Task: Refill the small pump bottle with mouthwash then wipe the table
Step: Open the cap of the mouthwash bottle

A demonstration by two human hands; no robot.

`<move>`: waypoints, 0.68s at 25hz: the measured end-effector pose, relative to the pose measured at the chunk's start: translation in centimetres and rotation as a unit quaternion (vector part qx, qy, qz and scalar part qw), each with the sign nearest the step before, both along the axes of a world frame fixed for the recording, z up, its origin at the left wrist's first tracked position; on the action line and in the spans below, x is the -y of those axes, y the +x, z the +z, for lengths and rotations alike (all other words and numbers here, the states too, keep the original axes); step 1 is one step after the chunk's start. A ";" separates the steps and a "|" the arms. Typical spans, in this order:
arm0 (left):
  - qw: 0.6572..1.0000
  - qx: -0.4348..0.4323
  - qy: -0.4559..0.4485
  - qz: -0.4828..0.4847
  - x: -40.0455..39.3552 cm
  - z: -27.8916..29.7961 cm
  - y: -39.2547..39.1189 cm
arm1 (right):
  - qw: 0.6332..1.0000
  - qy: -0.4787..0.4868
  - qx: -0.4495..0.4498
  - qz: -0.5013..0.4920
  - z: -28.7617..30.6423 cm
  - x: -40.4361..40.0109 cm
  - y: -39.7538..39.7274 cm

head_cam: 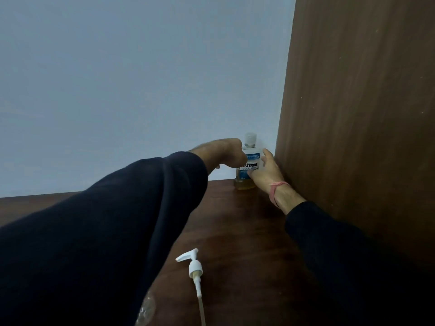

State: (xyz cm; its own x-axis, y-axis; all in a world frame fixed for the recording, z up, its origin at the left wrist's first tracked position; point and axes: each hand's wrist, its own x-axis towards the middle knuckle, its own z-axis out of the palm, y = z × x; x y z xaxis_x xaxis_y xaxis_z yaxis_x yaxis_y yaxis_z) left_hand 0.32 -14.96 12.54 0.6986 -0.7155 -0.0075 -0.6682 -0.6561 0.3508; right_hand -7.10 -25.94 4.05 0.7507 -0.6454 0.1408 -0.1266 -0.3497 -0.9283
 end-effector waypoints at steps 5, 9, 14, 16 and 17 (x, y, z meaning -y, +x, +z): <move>0.999 0.017 -0.039 0.034 2.2 -1.4 1.3 | 0.997 -0.004 -0.012 0.073 -1.9 0.5 1.5; 0.998 -0.009 -0.053 0.038 0.8 -1.6 3.0 | 0.995 0.005 0.008 0.096 -3.5 0.7 0.8; 0.998 -0.039 -0.043 0.014 -2.2 -1.0 1.0 | 0.991 0.015 0.004 0.132 -3.6 -0.7 -2.9; 0.998 -0.048 -0.047 0.009 -3.9 -1.2 -0.8 | 0.989 0.018 0.006 0.144 -3.6 -1.9 -5.1; 0.997 -0.059 -0.051 0.006 -4.3 -1.5 -1.2 | 0.988 0.024 0.003 0.153 -3.9 -2.2 -5.6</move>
State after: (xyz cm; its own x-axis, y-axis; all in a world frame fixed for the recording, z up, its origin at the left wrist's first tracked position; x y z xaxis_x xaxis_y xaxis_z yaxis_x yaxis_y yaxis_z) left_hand -0.88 -10.63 11.06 0.7051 -0.7089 -0.0186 -0.6107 -0.6203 0.4922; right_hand -12.66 -23.74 0.10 0.9108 -0.3948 0.1207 -0.0161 -0.3261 -0.9452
